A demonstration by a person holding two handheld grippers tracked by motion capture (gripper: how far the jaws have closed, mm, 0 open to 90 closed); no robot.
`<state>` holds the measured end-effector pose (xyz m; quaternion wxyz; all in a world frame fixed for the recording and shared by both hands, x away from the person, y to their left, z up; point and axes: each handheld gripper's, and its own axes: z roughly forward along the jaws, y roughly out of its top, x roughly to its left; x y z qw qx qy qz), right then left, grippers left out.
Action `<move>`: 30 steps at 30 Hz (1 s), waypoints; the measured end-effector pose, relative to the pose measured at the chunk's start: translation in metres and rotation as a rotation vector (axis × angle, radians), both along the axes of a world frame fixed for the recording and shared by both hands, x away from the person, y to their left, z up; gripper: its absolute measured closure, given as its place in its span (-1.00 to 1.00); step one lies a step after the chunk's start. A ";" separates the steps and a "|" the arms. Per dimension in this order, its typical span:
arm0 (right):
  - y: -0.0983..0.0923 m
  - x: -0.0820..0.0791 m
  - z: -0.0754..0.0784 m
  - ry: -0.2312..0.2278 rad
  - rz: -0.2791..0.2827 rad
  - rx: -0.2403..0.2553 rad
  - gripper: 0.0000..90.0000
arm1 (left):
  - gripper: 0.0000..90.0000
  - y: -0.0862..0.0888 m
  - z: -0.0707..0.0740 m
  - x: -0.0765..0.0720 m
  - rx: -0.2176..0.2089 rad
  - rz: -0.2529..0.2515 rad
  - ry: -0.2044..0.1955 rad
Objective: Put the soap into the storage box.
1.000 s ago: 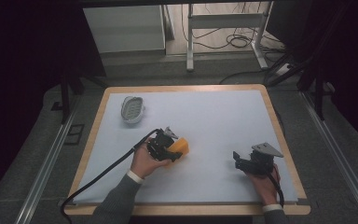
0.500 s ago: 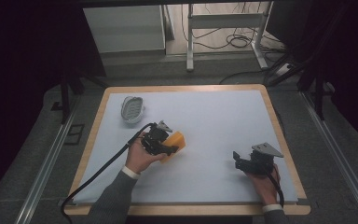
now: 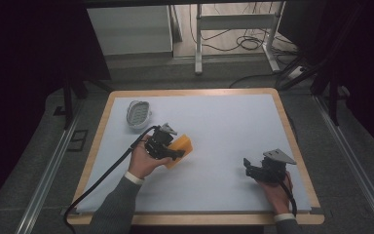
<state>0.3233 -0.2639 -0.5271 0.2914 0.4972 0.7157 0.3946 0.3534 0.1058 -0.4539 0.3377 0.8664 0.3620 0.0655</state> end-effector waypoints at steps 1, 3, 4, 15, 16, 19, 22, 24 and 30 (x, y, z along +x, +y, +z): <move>0.000 0.000 0.000 -0.001 0.000 -0.001 -0.79 | 0.36 0.000 0.000 0.000 -0.001 0.004 -0.002; 0.000 0.000 0.000 0.000 0.001 -0.002 -0.79 | 0.36 0.002 0.001 0.001 0.004 0.006 -0.005; 0.000 0.000 0.000 0.000 0.001 -0.003 -0.79 | 0.36 0.002 0.001 0.001 0.001 0.010 -0.006; 0.000 0.000 0.000 0.000 0.000 0.000 -0.79 | 0.36 0.014 0.010 0.009 -0.027 0.048 -0.018; 0.000 0.000 0.000 0.000 0.000 0.000 -0.79 | 0.36 0.015 0.011 0.010 -0.027 0.050 -0.020; 0.000 0.000 0.000 0.000 -0.002 0.000 -0.79 | 0.36 0.019 0.013 0.012 -0.023 0.061 -0.022; 0.000 0.000 0.000 0.001 -0.001 0.001 -0.79 | 0.36 0.022 0.015 0.014 -0.024 0.066 -0.022; 0.000 0.000 0.000 0.001 -0.002 0.000 -0.79 | 0.36 0.024 0.016 0.016 -0.033 0.074 -0.022; 0.000 0.000 0.000 0.001 -0.002 -0.001 -0.79 | 0.36 0.030 0.019 0.020 -0.037 0.086 -0.023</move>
